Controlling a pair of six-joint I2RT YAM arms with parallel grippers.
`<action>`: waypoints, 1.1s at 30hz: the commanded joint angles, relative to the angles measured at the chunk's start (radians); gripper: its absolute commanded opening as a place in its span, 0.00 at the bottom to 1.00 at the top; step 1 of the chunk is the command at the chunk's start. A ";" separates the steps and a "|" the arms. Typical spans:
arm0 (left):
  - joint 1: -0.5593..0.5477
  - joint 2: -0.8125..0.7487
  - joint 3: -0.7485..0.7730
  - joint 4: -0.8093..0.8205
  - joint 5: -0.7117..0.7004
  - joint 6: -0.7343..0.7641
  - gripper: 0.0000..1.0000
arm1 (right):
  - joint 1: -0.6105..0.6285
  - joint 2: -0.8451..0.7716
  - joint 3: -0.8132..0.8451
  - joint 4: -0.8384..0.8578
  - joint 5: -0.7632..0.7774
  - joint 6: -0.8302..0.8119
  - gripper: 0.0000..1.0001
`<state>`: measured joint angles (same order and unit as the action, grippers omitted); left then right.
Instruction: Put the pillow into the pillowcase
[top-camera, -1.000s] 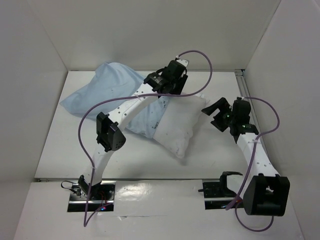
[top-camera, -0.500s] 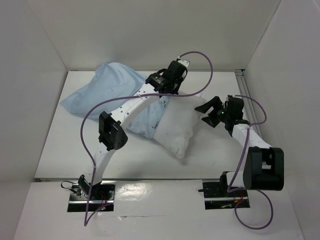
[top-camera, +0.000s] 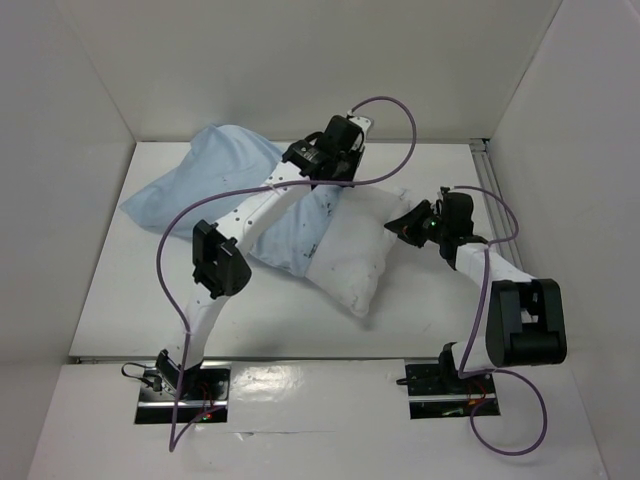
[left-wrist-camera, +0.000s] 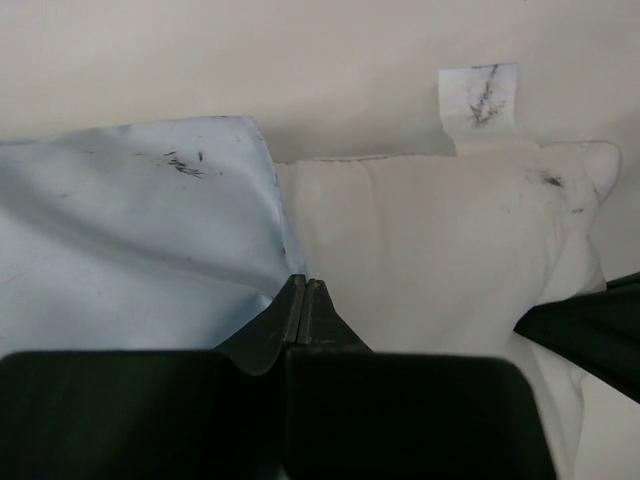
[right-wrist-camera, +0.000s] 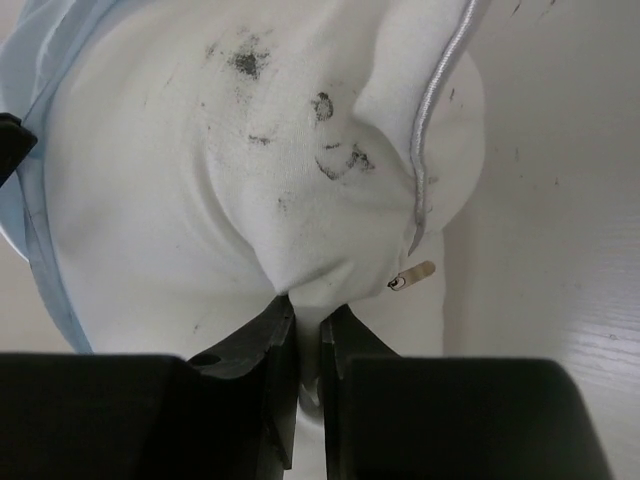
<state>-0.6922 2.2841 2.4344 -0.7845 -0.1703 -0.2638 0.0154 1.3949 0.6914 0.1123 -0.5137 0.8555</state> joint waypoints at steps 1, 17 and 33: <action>0.002 -0.106 -0.009 0.027 0.151 -0.055 0.00 | 0.015 -0.040 0.031 0.023 -0.006 -0.023 0.06; -0.027 -0.150 -0.037 0.221 0.883 -0.337 0.00 | 0.119 -0.108 0.069 0.225 -0.071 0.108 0.00; -0.059 -0.118 0.037 0.550 1.110 -0.653 0.00 | 0.349 0.014 0.011 0.511 0.098 0.240 0.00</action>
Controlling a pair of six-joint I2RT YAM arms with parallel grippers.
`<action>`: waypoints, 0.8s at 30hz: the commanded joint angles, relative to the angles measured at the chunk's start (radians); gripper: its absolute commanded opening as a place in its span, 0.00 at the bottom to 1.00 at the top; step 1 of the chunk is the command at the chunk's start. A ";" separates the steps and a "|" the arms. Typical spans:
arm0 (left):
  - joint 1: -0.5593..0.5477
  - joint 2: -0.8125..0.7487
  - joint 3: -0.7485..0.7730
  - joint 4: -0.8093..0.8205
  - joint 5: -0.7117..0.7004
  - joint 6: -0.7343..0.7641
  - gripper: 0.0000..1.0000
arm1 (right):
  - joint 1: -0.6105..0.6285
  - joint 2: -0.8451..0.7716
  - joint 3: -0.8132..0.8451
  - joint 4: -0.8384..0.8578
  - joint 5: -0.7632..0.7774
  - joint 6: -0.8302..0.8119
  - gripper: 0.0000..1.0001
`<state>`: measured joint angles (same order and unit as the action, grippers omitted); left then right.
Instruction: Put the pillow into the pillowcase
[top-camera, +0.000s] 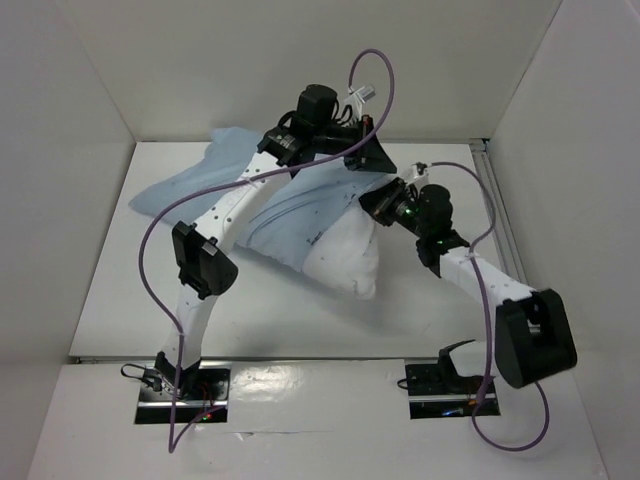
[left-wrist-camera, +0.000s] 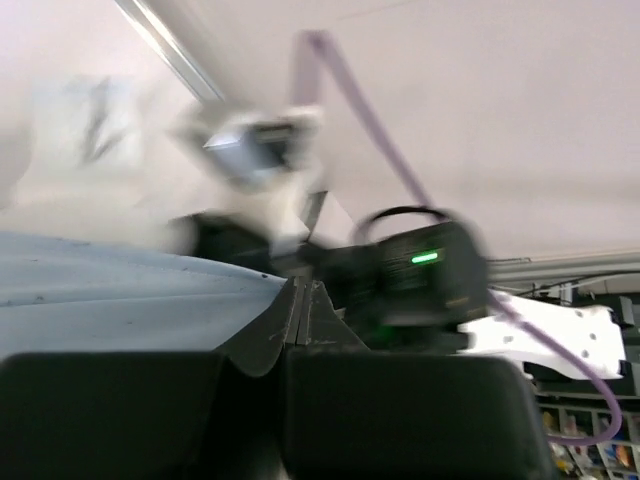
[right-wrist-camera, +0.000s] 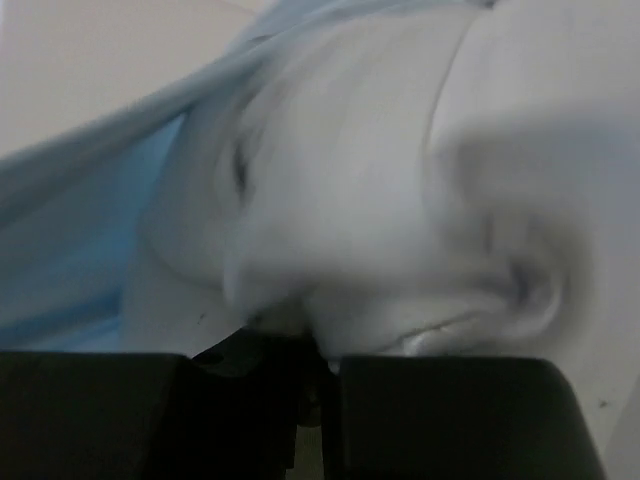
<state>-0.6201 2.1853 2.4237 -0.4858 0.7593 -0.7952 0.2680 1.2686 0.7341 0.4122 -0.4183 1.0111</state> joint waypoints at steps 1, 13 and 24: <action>-0.145 -0.019 0.048 0.260 0.181 -0.122 0.00 | 0.097 0.175 -0.019 0.300 0.003 0.104 0.00; -0.075 -0.160 -0.199 -0.004 0.047 0.141 0.56 | 0.068 0.169 -0.153 0.369 0.081 0.221 0.00; -0.040 -0.859 -1.052 -0.294 -1.064 0.173 0.57 | 0.016 -0.090 -0.036 -0.385 0.156 -0.183 0.96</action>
<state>-0.6510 1.5082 1.6230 -0.7525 0.0536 -0.5598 0.3141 1.2778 0.6422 0.2745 -0.3302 0.9806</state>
